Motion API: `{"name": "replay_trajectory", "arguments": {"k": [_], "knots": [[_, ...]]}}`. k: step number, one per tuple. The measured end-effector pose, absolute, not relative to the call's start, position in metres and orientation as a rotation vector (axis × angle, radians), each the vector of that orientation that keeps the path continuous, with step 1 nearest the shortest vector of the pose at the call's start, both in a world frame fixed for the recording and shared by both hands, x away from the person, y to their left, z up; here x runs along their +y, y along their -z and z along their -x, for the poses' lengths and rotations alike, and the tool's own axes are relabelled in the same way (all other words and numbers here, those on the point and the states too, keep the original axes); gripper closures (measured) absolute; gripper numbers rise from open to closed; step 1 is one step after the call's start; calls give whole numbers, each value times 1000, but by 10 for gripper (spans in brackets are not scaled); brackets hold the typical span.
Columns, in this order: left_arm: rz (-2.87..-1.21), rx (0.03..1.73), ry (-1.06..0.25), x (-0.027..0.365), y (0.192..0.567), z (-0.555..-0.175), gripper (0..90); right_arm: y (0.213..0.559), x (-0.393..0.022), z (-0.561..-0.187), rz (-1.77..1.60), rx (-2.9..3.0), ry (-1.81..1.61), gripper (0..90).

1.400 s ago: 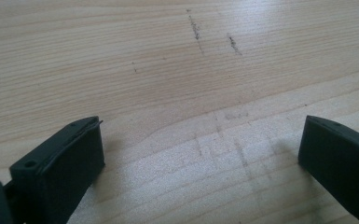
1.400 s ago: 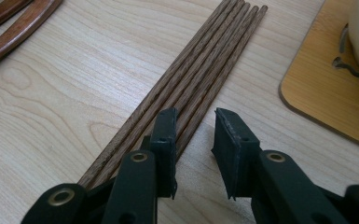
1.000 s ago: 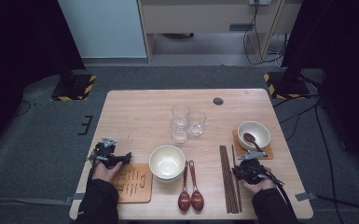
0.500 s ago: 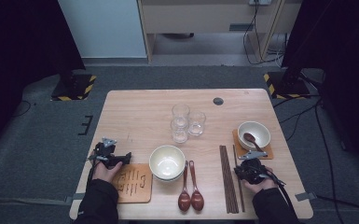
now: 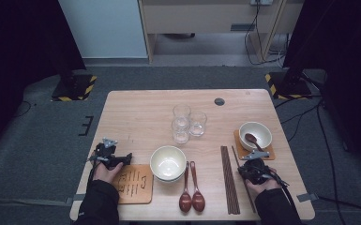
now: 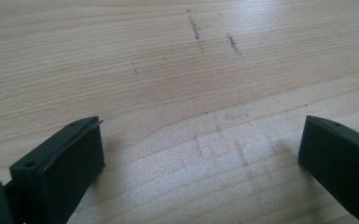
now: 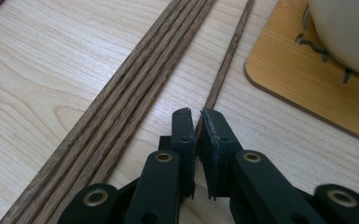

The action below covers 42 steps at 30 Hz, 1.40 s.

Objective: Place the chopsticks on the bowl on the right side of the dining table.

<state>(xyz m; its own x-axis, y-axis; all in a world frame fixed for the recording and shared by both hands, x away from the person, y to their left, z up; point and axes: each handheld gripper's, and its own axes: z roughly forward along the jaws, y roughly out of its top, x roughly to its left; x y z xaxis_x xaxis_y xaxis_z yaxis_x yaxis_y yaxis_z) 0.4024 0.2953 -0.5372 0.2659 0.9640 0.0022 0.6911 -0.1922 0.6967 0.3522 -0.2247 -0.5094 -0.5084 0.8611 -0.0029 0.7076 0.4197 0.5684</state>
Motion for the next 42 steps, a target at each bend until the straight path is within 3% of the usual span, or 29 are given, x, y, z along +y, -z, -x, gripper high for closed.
{"name": "replay_trajectory", "arguments": {"k": [11,37,42], "knots": [[-1959,1491,-607,295,537,-402,0,511,-228,-352,-1391,2363,-736,816],[-1959,1490,-607,295,537,-402,0,512,-227,-363,-1424,2307,-719,853],[-1959,1490,-607,295,537,-402,0,510,-226,-360,-1410,2287,-740,778]]}}
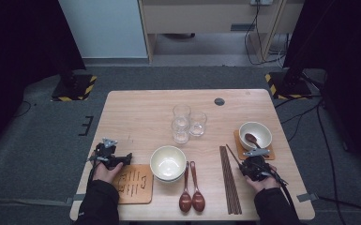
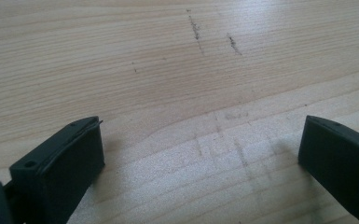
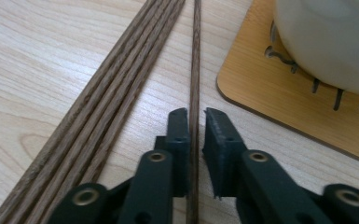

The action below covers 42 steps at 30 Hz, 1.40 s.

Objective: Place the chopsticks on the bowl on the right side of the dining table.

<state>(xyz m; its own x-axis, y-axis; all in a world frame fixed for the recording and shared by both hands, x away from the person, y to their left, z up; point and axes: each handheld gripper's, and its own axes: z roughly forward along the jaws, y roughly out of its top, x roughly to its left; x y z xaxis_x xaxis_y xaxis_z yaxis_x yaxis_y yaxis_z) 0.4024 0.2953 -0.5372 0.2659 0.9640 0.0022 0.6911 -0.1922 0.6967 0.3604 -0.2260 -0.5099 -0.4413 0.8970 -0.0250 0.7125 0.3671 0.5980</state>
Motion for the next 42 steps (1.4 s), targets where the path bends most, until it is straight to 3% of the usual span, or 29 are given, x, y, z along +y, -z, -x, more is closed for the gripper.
{"name": "replay_trajectory", "arguments": {"k": [11,19,42], "knots": [[-1959,1490,-607,295,537,-402,0,495,-241,-340,-1444,2217,-877,690],[-1959,1490,-607,295,537,-402,0,498,-250,-325,-1447,2246,-855,752],[-1959,1491,-607,295,537,-402,0,511,-248,-330,-1472,2322,-766,820]]}}
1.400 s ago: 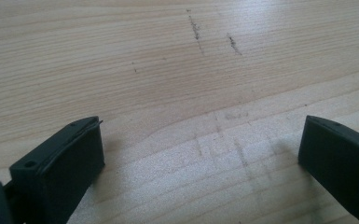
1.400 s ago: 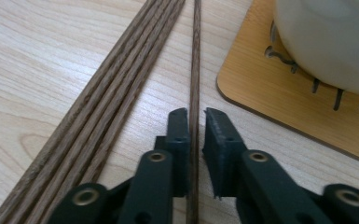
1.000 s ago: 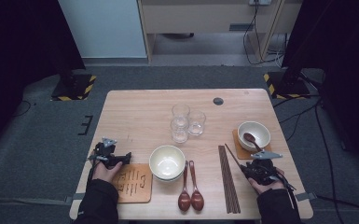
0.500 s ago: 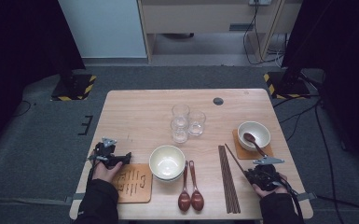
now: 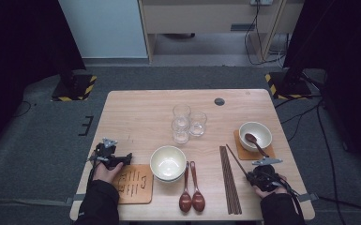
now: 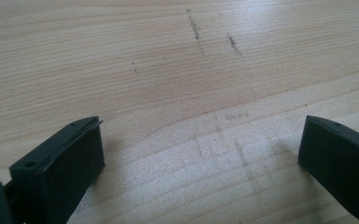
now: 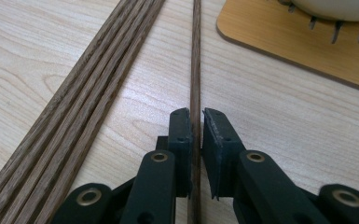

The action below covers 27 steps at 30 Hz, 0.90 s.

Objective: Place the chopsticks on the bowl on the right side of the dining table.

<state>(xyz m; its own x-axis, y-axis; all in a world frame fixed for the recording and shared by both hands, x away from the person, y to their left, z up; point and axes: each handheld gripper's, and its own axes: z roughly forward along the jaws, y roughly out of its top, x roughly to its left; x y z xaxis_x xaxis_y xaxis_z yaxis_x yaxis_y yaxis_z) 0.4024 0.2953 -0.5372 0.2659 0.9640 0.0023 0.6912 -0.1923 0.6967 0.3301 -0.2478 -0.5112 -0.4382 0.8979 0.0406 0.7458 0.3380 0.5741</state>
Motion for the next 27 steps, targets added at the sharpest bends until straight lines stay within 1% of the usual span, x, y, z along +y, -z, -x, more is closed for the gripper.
{"name": "replay_trajectory", "arguments": {"k": [4,14,27], "knots": [[-1959,1490,-607,295,537,-402,0,512,-247,-330,-1474,2323,-753,841],[-1959,1490,-607,295,537,-402,0,511,-248,-332,-1488,2305,-765,850],[-1959,1491,-607,295,537,-402,0,491,-255,-328,-1476,2247,-898,851]]}}
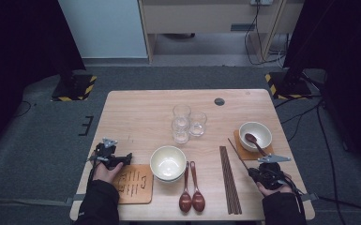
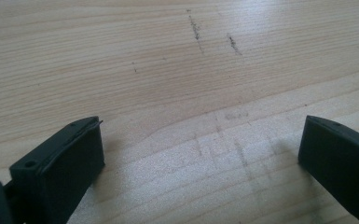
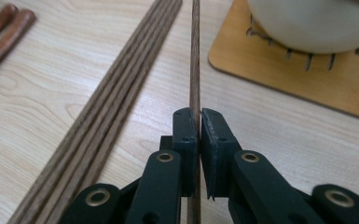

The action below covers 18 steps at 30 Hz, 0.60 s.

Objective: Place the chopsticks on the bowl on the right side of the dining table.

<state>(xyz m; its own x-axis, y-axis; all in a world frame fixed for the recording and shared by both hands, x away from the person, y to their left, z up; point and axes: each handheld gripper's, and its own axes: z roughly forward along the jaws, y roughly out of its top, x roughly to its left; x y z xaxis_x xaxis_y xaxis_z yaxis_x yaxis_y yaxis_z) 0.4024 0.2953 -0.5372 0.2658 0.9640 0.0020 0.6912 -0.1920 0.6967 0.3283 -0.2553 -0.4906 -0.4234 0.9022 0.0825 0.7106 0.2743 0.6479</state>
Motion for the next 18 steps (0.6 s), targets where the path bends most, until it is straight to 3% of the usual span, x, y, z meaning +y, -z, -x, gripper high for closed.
{"name": "replay_trajectory", "arguments": {"k": [18], "knots": [[-1959,1491,-607,295,537,-402,0,459,-258,-323,-1421,2161,-1074,851]]}}
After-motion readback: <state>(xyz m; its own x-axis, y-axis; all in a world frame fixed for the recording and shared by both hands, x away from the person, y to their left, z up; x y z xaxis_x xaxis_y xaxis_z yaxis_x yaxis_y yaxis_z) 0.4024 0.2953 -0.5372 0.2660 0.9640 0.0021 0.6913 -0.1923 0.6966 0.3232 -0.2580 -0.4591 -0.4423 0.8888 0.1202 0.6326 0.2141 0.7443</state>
